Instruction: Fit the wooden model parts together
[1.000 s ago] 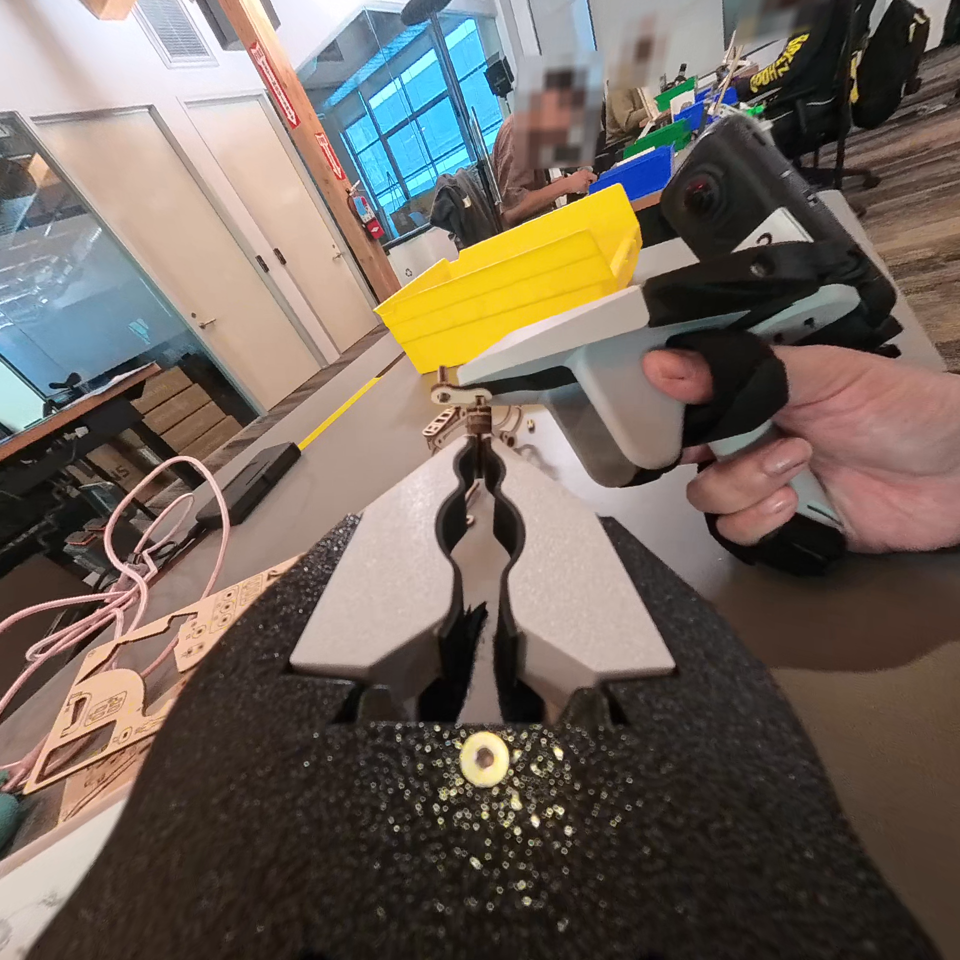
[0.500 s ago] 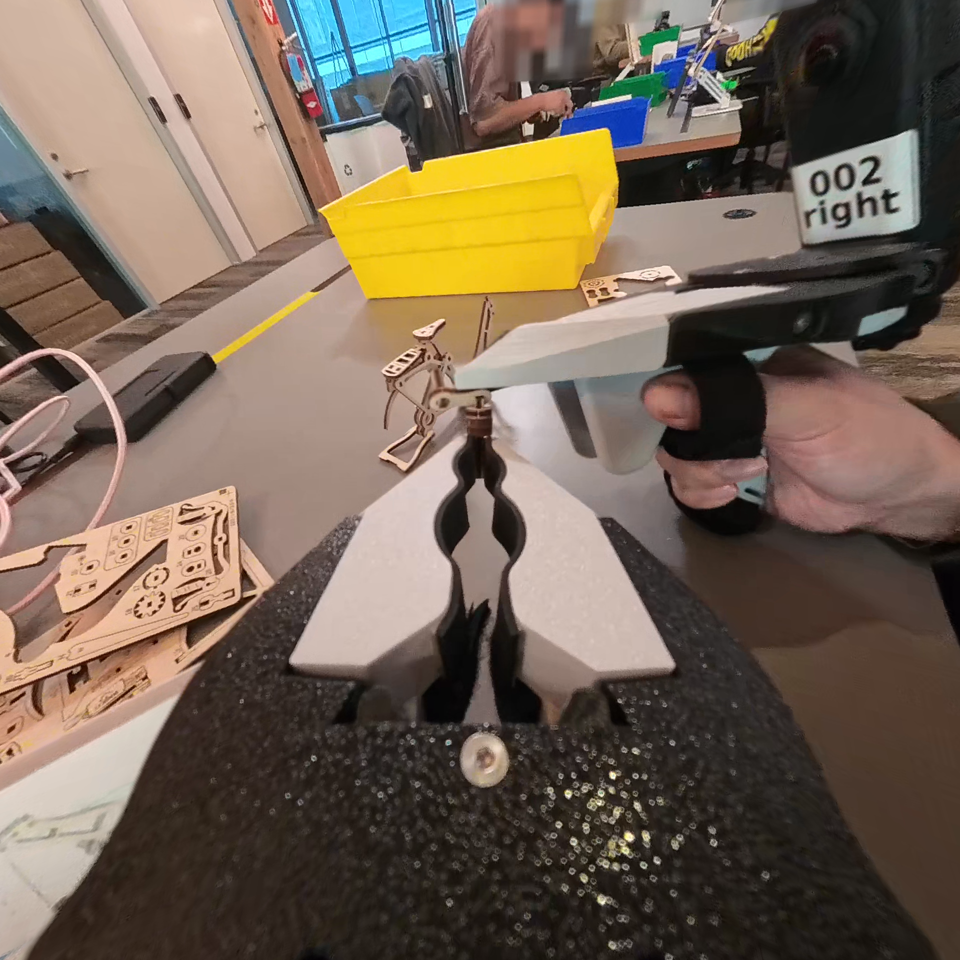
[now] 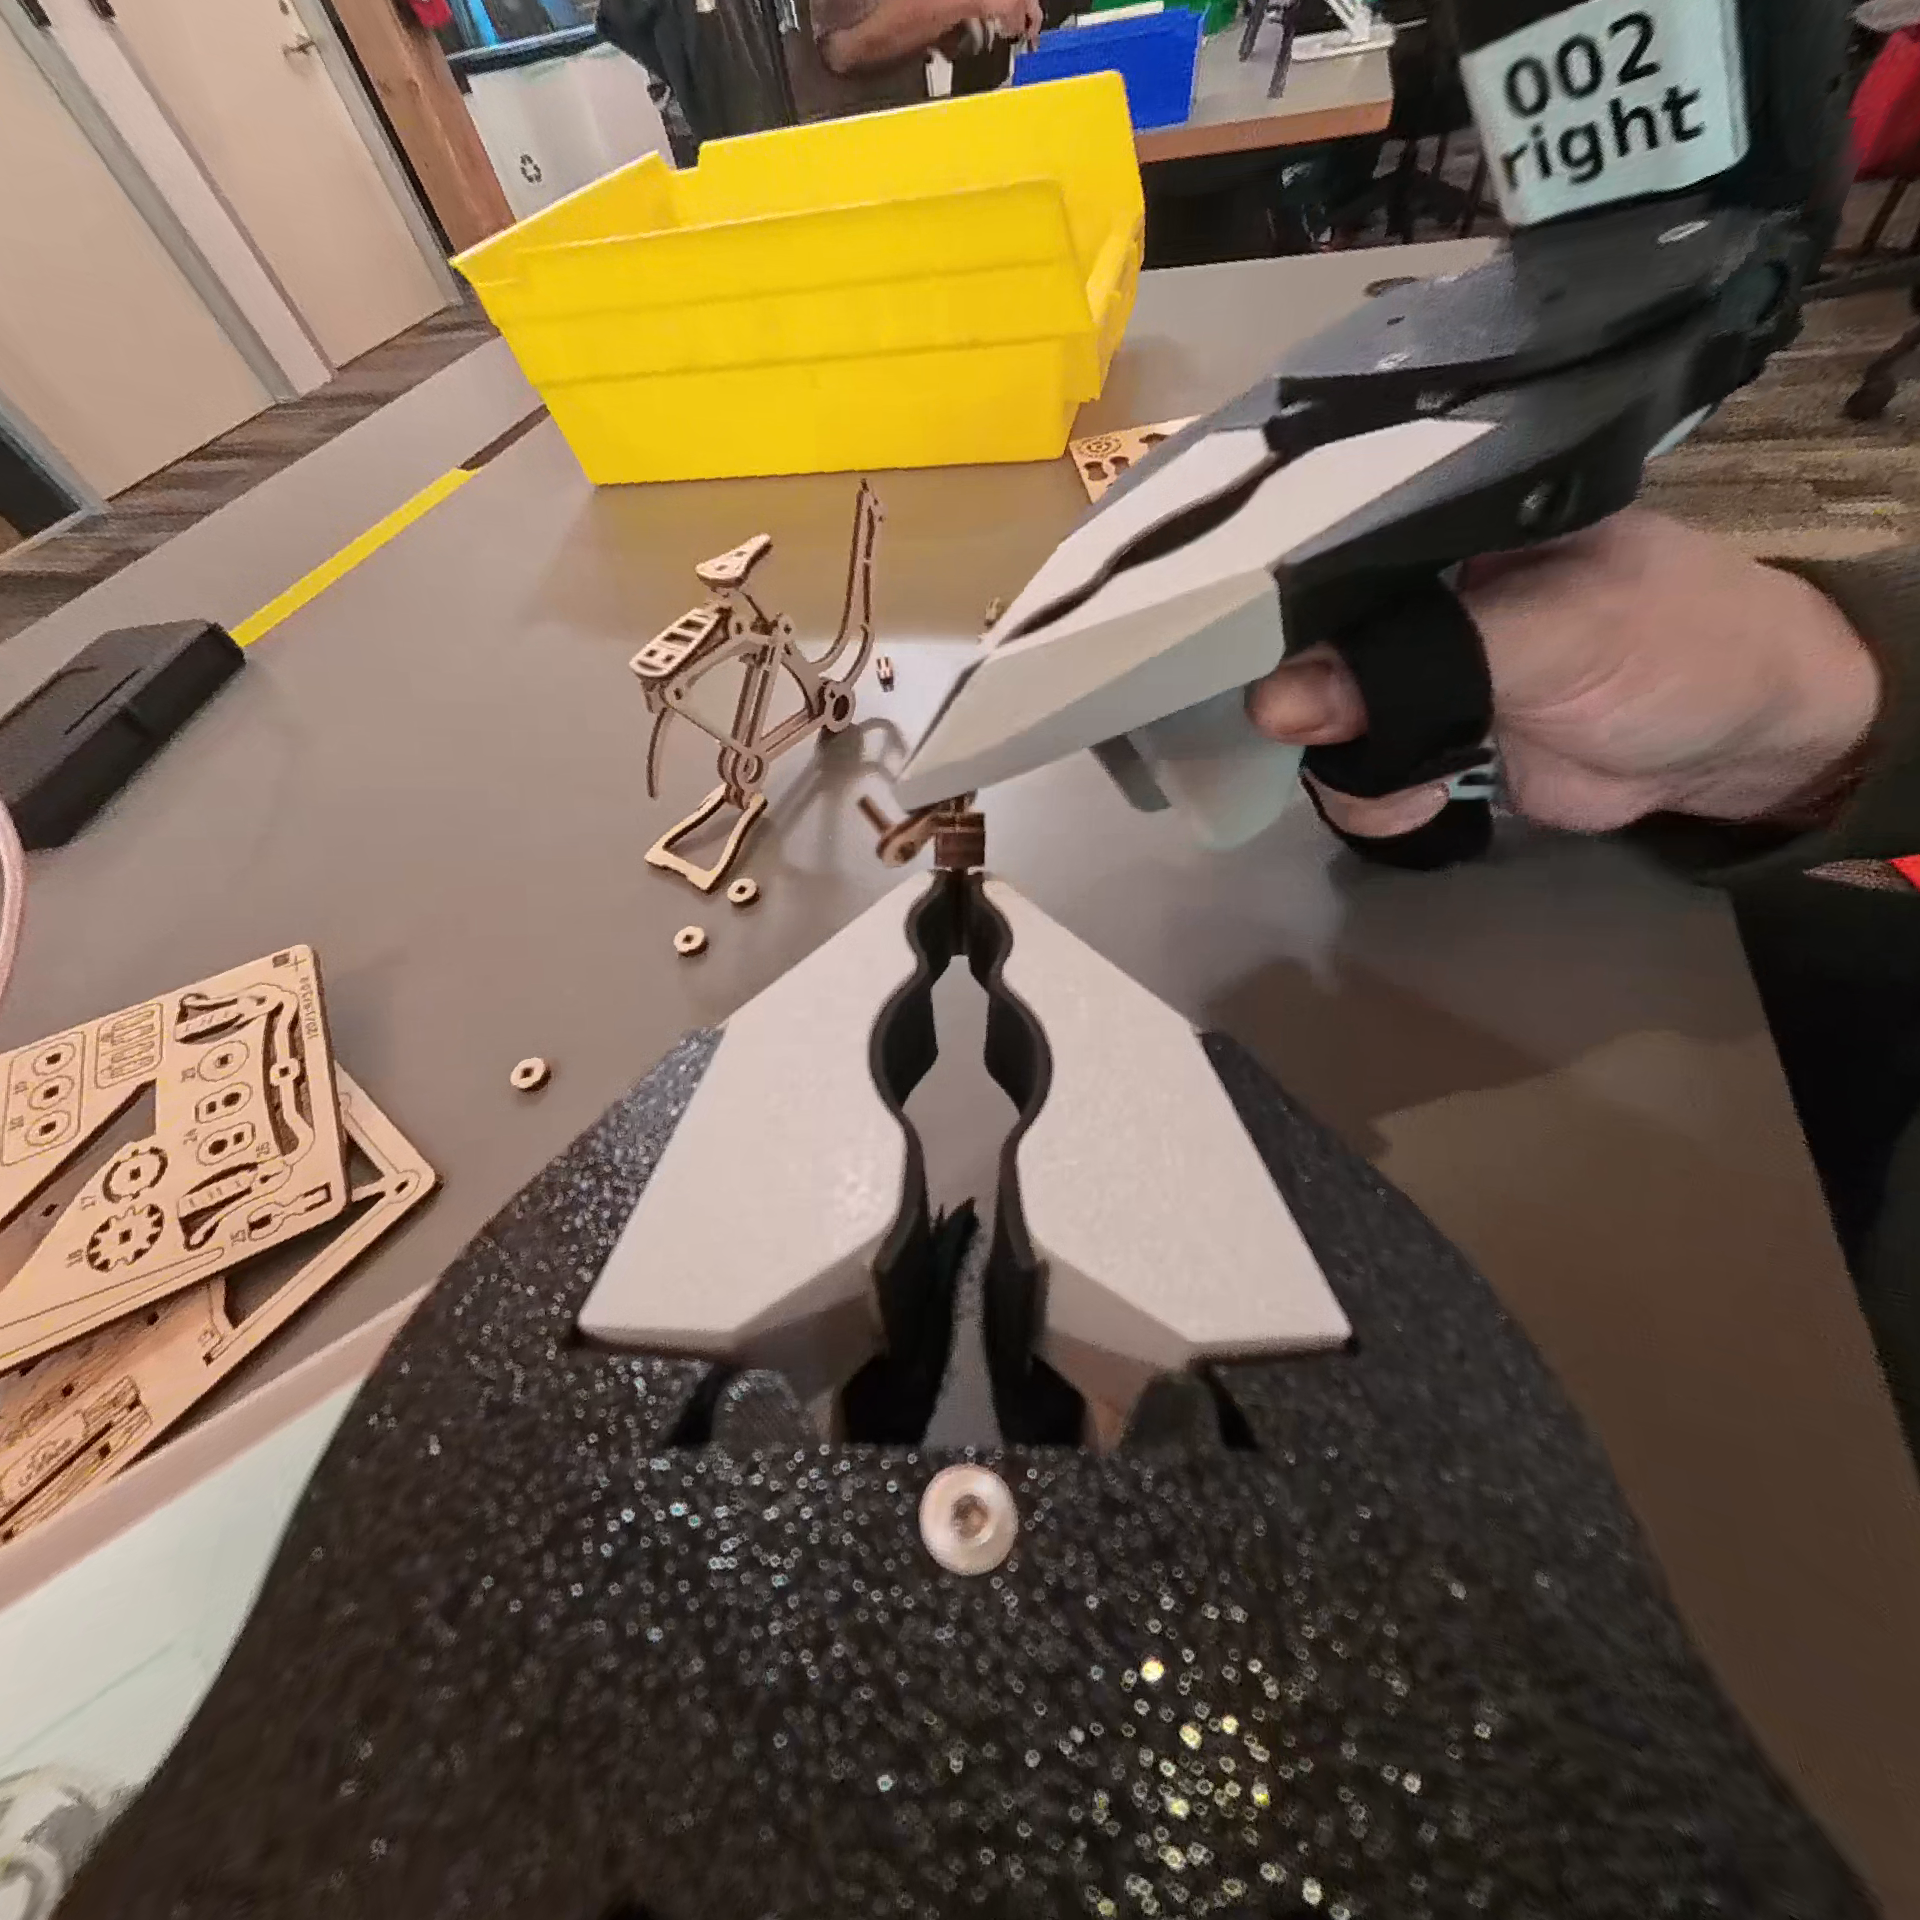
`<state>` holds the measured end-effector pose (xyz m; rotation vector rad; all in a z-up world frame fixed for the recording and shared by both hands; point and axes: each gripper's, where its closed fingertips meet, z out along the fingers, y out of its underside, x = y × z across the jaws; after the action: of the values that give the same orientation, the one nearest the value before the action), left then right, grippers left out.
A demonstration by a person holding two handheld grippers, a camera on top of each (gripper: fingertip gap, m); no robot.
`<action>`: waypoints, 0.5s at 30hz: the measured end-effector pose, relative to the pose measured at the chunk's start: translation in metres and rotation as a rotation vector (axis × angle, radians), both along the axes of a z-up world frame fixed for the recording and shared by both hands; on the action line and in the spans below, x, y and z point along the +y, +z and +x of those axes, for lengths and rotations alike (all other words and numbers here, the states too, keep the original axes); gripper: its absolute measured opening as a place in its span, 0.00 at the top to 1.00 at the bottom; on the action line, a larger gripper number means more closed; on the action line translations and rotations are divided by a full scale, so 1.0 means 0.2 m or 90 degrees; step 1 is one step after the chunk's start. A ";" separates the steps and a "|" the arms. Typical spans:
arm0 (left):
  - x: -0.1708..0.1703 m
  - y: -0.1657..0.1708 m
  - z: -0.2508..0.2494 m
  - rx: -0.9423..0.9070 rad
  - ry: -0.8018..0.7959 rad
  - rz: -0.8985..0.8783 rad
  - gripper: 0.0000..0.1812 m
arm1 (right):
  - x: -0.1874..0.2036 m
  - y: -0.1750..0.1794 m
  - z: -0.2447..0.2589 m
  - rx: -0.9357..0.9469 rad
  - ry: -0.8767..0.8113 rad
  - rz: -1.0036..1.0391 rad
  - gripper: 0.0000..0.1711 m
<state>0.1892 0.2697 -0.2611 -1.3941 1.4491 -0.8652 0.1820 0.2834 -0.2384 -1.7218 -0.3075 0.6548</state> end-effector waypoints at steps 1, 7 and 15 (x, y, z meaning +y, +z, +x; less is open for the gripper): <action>-0.01 0.00 0.00 0.002 -0.003 -0.003 1.00 | -0.01 0.00 0.00 -0.017 -0.002 0.008 1.00; -0.03 -0.07 0.00 0.060 -0.024 -0.016 1.00 | -0.04 -0.02 0.11 -0.066 -0.027 -0.008 1.00; 0.08 0.00 -0.04 0.031 0.046 0.068 1.00 | -0.13 -0.21 0.10 -0.259 0.113 -0.085 0.99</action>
<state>0.1817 0.2856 -0.2607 -1.3872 1.4511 -0.7019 0.2014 0.2566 -0.2794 -1.9666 -0.7218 0.4543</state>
